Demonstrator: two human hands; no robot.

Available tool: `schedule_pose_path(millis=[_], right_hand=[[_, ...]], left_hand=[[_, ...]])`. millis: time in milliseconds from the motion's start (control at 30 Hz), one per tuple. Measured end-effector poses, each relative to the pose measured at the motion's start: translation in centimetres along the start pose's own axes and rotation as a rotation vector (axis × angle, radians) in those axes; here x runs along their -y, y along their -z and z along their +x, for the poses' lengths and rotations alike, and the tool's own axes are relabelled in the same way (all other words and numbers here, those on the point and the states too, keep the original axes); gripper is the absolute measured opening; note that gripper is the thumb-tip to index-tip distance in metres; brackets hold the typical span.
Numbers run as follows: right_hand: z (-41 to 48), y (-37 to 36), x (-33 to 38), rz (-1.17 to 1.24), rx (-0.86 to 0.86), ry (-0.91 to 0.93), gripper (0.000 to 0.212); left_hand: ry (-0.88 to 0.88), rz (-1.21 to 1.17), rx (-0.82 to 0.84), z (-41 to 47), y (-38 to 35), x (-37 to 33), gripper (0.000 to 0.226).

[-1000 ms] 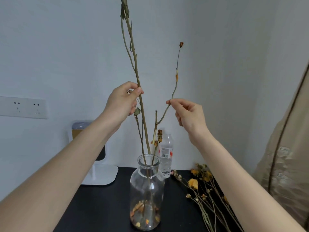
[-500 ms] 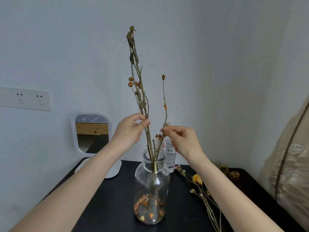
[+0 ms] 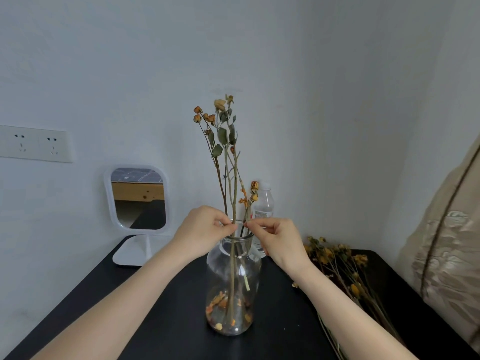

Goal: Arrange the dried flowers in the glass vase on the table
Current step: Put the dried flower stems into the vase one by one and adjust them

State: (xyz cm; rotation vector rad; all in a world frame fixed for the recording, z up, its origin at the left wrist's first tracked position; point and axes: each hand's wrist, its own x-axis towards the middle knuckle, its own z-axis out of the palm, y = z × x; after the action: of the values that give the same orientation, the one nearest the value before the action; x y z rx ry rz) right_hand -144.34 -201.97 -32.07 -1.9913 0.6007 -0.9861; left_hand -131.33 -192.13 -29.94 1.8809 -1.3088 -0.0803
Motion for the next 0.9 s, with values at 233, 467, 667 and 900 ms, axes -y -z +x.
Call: schedule_pose_path(millis=[233,467,667,900], right_hand=[[-0.4,0.2,-0.1,0.023,-0.040,0.024,0.010],[-1.8,2.3,-1.6,0.002,-0.077,-0.015,0.011],[-4.5,7.2,-6.1,-0.170,-0.136,-0.169,0.012],[-8.9,13.1,-12.6,-0.405,-0.123,-0.437,0.016]], left_hand=[[0.000,0.217,-0.209,-1.0,0.0,-0.5,0.020],[-0.100,0.124,-0.228,-5.4,-2.5,-2.4,0.031],[-0.057,0.044,0.186,-8.2,-11.2,-3.2,0.030],[0.127,-0.032,0.354,-7.3,-19.5,-2.8,0.022]])
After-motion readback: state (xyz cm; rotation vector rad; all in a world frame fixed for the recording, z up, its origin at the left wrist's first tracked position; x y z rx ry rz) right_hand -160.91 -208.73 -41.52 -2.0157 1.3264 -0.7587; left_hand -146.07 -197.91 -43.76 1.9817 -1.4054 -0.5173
